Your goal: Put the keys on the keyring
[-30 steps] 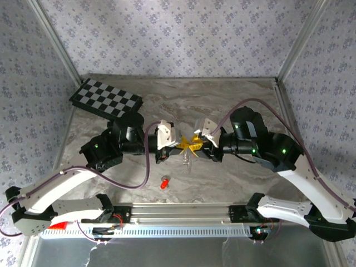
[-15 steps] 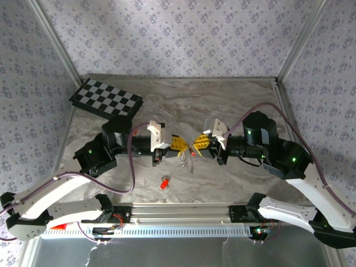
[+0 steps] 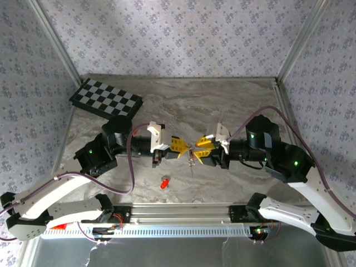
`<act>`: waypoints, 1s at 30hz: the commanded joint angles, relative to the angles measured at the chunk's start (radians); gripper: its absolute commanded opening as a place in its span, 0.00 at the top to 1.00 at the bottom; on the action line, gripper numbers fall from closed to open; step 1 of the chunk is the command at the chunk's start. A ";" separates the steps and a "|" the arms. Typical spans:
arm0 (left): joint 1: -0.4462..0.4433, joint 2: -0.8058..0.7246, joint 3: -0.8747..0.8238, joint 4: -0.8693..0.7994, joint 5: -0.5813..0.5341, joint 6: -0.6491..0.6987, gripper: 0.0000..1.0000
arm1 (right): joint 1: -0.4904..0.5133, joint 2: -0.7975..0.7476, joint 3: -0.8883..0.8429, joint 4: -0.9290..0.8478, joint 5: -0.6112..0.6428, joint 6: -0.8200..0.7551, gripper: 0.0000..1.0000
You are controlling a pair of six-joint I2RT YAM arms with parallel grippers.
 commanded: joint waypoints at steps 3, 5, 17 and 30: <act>-0.006 -0.018 0.021 0.032 0.076 0.000 1.00 | -0.006 -0.024 -0.013 0.039 -0.038 0.031 0.70; -0.007 -0.015 0.026 0.031 0.088 -0.003 1.00 | -0.007 -0.017 -0.010 0.049 -0.056 0.032 0.70; -0.006 -0.007 0.040 0.018 0.104 0.001 1.00 | -0.014 -0.001 -0.013 0.073 -0.113 0.023 0.82; -0.006 -0.009 0.037 0.025 0.107 0.000 1.00 | -0.018 0.035 -0.020 0.053 -0.111 0.004 1.00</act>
